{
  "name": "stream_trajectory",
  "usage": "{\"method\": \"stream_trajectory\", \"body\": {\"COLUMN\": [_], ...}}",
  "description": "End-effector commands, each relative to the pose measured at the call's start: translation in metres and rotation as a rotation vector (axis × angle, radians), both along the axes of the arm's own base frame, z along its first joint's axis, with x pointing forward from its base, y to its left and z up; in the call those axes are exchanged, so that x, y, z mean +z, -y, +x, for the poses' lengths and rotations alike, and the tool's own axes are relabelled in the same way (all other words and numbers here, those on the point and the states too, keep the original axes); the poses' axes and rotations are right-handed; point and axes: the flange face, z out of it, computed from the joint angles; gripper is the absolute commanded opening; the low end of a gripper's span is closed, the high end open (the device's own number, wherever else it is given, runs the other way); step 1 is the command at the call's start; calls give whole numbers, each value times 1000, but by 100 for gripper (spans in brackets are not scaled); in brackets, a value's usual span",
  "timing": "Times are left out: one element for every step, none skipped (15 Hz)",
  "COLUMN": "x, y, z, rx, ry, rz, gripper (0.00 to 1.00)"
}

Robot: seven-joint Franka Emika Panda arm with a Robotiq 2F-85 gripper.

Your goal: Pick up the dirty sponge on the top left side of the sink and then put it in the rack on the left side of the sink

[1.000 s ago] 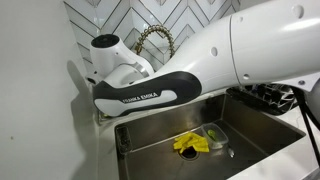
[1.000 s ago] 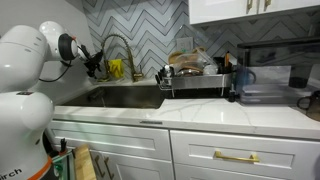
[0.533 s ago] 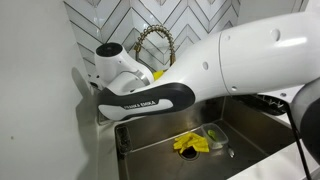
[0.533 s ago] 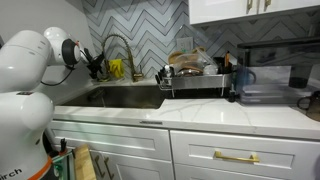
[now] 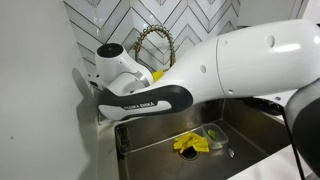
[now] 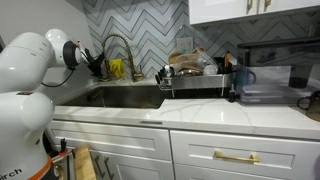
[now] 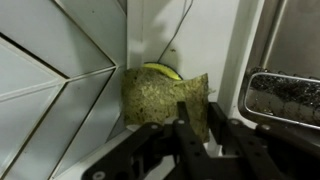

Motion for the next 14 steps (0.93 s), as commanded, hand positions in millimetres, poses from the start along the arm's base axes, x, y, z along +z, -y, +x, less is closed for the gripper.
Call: {"method": "stream_trajectory", "body": {"x": [-4,-4,-3,-3,-1,1,5,10,14,19,26,32,39,46], "y": [-4,-4,-4,-4,-4,-4,-4,-4,-4,-4,-3,-2,0,1], "z": [2,3,3,3,2,0,-1,-4,-6,-8,-11,-13,-15,-16], "rx": [15,16,16,17,19,22,24,24,27,25,19,22,22,24], "ry": [21,20,19,21,22,24,24,28,28,28,27,28,32,35], "rz": [10,11,15,15,15,16,21,22,27,36,41,43,41,45], "gripper": [0,0,0,0,0,0,0,0,0,0,0,0,0,0]}}
